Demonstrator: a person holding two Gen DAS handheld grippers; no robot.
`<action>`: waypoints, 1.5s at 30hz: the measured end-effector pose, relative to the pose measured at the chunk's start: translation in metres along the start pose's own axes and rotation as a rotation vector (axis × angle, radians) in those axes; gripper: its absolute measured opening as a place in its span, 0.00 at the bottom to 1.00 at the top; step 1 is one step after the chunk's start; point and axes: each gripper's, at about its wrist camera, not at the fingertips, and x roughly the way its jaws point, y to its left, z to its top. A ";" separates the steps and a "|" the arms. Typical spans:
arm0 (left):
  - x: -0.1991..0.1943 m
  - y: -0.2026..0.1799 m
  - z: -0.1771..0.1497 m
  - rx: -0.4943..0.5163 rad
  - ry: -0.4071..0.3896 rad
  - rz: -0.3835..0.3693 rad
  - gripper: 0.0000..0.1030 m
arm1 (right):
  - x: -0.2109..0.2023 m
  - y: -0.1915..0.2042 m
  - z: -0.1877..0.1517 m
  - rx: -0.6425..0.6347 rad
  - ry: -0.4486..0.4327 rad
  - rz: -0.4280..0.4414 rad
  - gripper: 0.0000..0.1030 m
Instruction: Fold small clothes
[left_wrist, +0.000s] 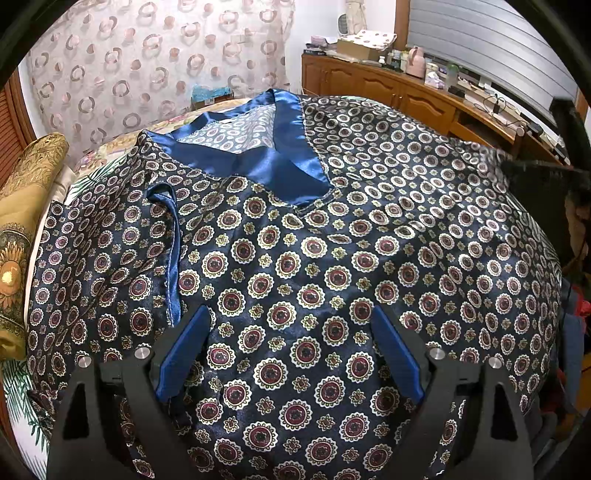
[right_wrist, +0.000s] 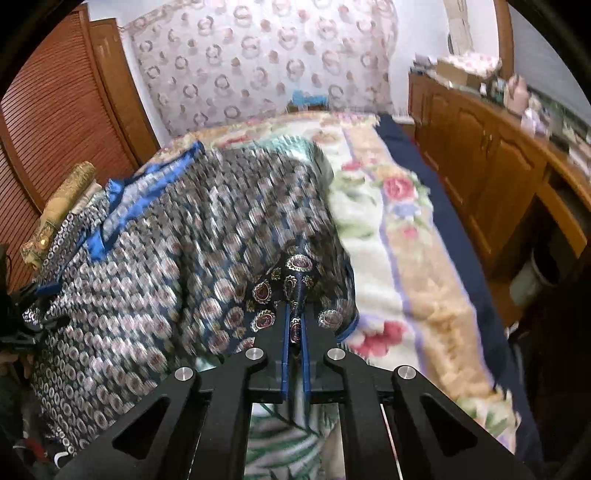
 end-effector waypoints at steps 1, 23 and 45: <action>0.000 0.000 0.000 0.000 0.000 0.000 0.87 | -0.004 0.006 0.005 -0.012 -0.021 0.003 0.04; -0.080 0.024 -0.005 -0.117 -0.209 -0.023 0.87 | 0.012 0.135 0.005 -0.281 0.004 0.222 0.32; -0.086 0.001 -0.010 -0.104 -0.228 -0.073 0.87 | 0.058 0.023 0.027 0.129 0.093 0.223 0.44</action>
